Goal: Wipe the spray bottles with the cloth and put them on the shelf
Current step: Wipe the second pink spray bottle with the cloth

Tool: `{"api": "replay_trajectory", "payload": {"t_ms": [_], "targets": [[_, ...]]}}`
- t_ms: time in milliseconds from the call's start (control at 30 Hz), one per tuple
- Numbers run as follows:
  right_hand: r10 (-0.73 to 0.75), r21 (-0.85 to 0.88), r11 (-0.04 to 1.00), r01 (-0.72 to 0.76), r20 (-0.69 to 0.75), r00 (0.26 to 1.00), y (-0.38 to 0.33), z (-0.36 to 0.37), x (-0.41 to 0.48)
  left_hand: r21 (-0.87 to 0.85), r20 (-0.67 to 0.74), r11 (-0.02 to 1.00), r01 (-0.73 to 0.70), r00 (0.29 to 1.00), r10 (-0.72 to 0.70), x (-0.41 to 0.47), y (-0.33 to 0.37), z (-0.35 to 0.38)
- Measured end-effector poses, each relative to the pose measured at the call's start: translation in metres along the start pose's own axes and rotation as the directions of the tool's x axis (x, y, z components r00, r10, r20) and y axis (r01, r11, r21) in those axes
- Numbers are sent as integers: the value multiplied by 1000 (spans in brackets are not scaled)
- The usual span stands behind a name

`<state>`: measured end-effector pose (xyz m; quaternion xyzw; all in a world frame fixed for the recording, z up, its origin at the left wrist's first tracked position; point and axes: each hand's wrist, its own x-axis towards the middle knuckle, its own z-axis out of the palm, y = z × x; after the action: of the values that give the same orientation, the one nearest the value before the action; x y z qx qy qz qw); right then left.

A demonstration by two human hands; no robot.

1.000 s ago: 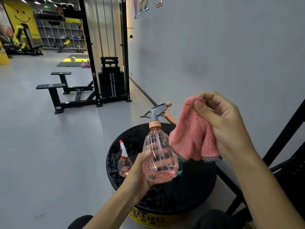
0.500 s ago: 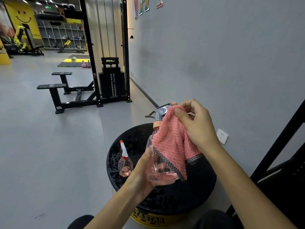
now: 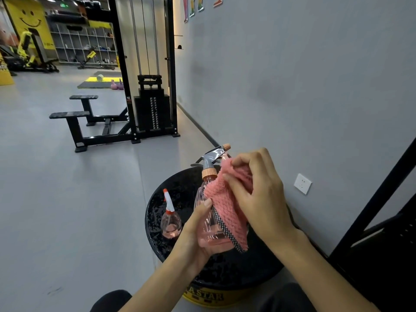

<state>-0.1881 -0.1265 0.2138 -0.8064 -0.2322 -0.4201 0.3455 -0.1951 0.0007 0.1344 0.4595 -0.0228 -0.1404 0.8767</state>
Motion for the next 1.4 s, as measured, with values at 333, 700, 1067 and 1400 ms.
{"api": "replay_trajectory", "payload": {"t_ms": [333,700,1067,1400], "targets": [[-106,169,982,80,152,983,-4,-3,-41,-31,-3,999,-37,999,37,-2,1,0],[-16,-29,999,29,381,924,-1,5,-44,-58,52,998,-16,998,19,-7,3,11],[144,66,981,-181,371,918,-4,9,-42,7,57,1000,-3,998,2,-5,6,2],[163,13,984,-175,298,940,-14,11,-53,51,74,999,-5,997,1,-6,13,6]]}}
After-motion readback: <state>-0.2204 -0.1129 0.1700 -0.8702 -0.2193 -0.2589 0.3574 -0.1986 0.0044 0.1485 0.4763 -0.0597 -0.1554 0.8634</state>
